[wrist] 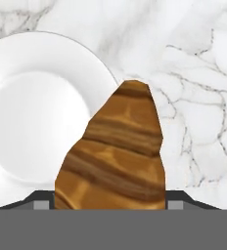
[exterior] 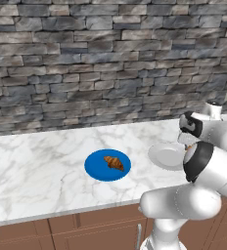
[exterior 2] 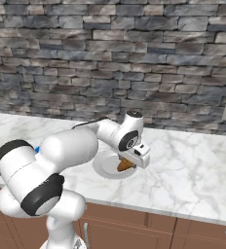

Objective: Place the pastries on the plates.

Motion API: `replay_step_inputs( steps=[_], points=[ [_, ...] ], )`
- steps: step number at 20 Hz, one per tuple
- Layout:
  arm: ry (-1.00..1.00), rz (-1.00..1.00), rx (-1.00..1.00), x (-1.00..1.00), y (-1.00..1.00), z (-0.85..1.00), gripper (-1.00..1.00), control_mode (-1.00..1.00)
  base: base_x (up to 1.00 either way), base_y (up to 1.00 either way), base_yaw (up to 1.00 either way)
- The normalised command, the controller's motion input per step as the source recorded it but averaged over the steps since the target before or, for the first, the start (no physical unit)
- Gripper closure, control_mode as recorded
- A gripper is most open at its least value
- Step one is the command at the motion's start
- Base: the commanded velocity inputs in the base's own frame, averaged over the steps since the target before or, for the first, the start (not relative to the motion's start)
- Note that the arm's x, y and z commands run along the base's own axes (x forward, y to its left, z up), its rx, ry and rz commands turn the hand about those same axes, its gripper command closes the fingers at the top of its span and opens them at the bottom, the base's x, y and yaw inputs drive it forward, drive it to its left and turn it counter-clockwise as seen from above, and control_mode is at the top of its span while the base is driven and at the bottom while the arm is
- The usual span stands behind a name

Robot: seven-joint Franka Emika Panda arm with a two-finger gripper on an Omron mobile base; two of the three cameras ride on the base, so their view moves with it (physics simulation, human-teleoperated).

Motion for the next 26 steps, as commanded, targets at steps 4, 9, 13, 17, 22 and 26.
replay_step_inputs(
  steps=[4, 9, 13, 17, 22, 26],
  points=[
    [0.20, 0.00, 0.01, 0.55, 0.49, 0.30, 1.00, -1.00, 0.00, 0.00, 0.00],
    [0.19, 0.00, 0.00, 0.11, 0.42, -0.14, 1.00, -1.00, 0.00, 0.00, 0.00],
    [0.00, 0.00, 0.00, 0.00, 0.03, -0.33, 1.00, -1.00, 0.00, 0.00, 0.00],
    [-0.03, 0.00, 0.00, 0.00, 0.00, -0.54, 1.00, -1.00, 0.00, 0.00, 0.00],
    [0.00, 0.00, 0.00, 0.00, 0.07, -0.39, 1.00, -1.00, 0.00, 0.00, 0.00],
    [0.00, 0.00, 0.00, 0.00, 0.10, -0.19, -1.00, -1.00, 0.00, 0.00, 0.00]
  ],
)
